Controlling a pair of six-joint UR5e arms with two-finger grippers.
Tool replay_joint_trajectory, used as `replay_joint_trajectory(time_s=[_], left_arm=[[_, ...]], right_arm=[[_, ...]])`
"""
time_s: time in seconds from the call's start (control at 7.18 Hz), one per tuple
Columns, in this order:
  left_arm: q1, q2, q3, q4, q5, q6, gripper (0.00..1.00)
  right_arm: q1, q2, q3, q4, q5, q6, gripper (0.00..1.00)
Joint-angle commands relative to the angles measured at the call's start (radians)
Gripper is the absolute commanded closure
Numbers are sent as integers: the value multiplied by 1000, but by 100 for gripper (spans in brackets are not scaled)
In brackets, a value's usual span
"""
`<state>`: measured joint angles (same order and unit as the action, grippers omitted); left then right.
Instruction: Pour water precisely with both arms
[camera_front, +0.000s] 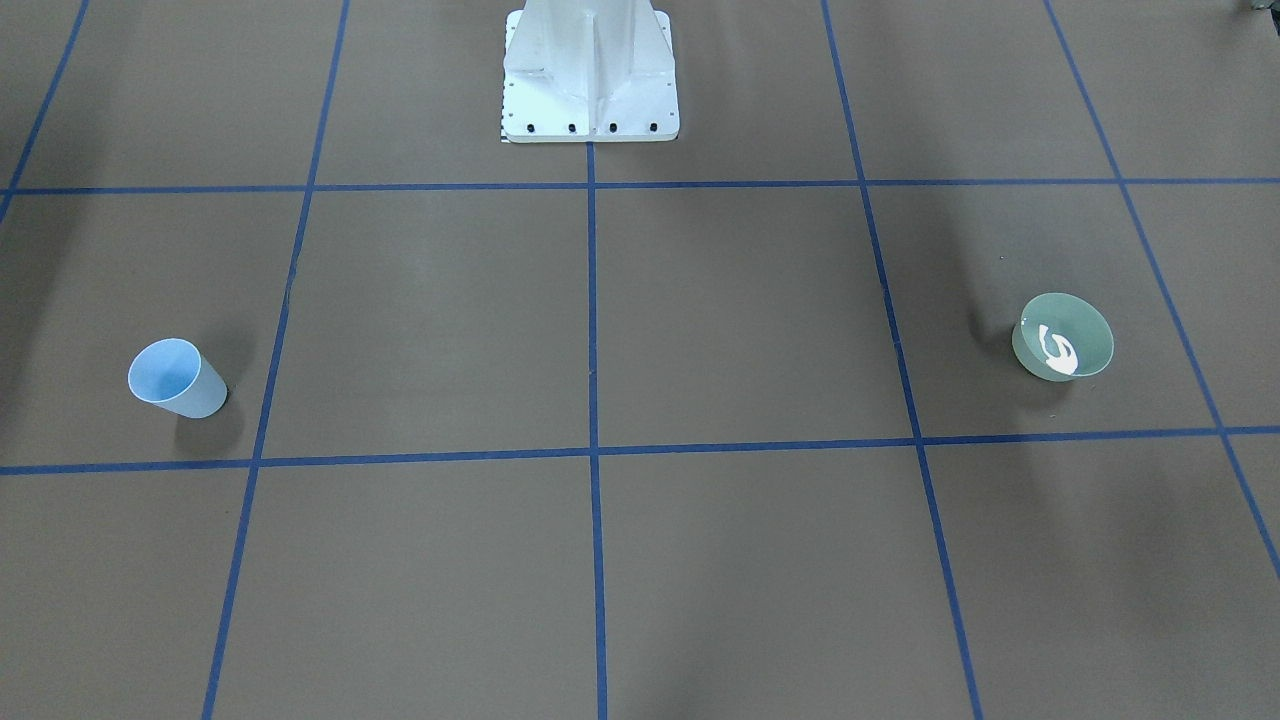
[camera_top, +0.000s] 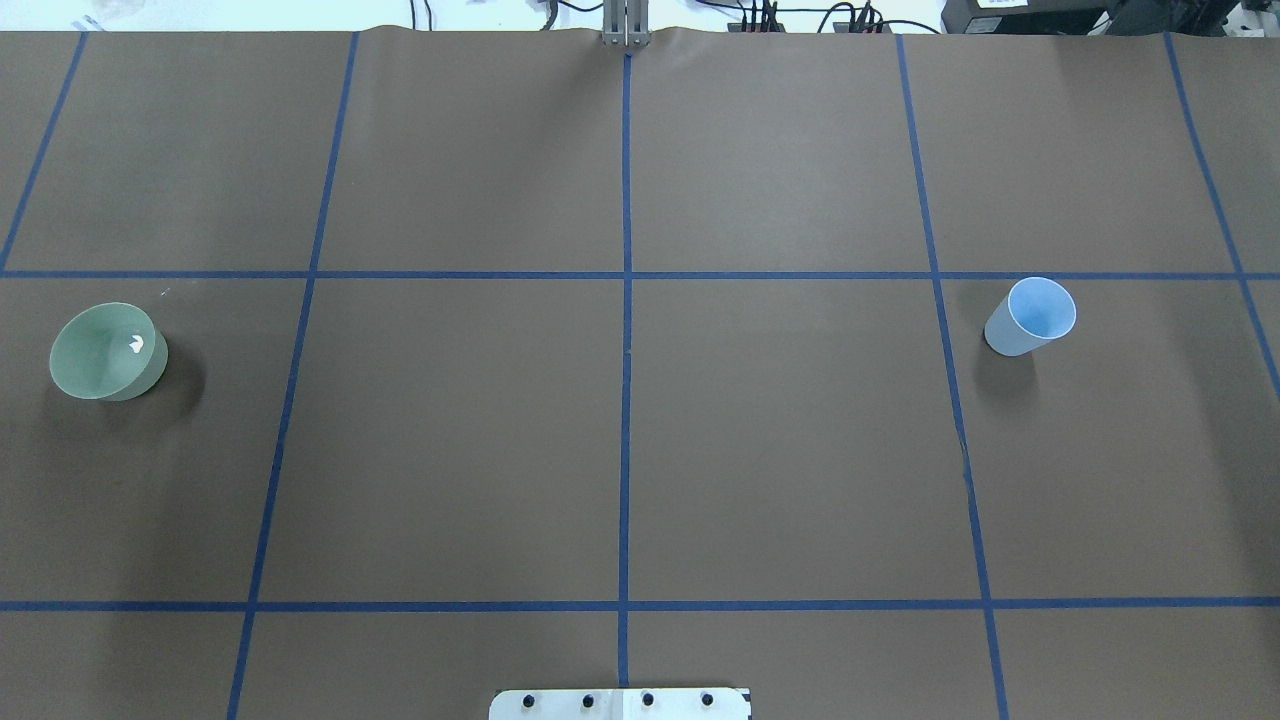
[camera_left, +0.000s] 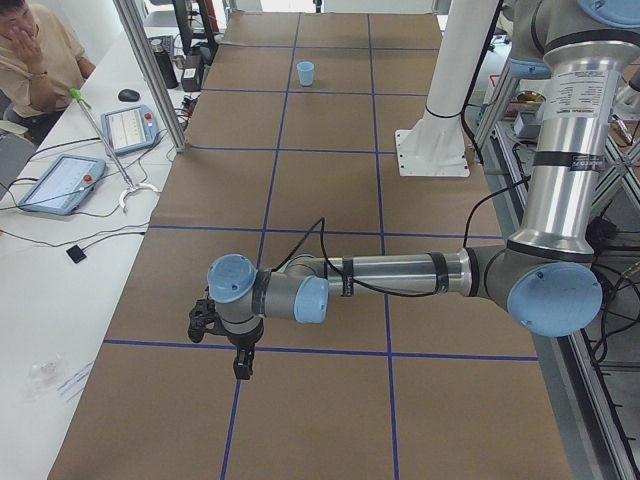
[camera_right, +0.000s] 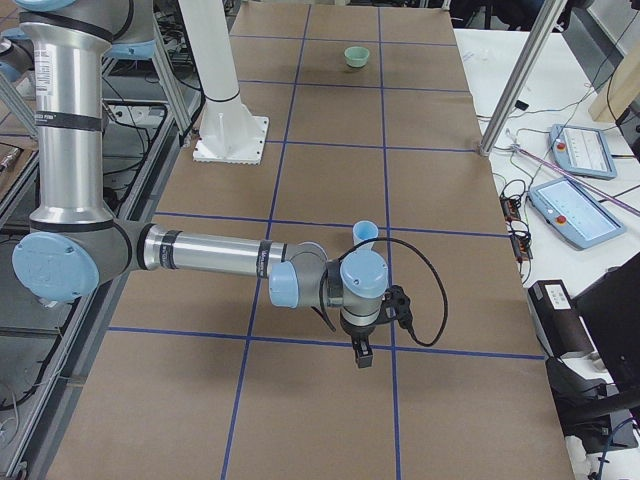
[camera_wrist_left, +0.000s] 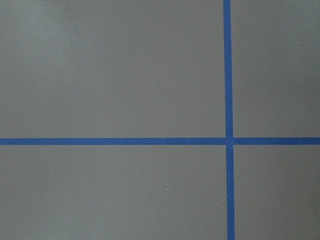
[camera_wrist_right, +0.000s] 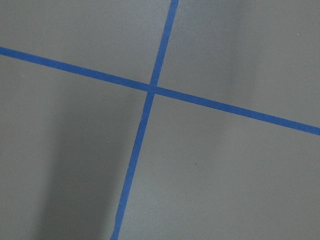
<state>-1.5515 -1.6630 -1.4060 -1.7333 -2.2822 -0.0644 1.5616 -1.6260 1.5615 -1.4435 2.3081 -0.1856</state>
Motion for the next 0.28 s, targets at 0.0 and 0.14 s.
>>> replay_joint_trajectory(time_s=[0.0,0.14], left_arm=[[1,2,-1,0,-2,0,0],[1,9,-2,0,-2,0,0]], right_arm=[[0,0,2,0,1,0,0],[0,0,0,0,1,0,0]])
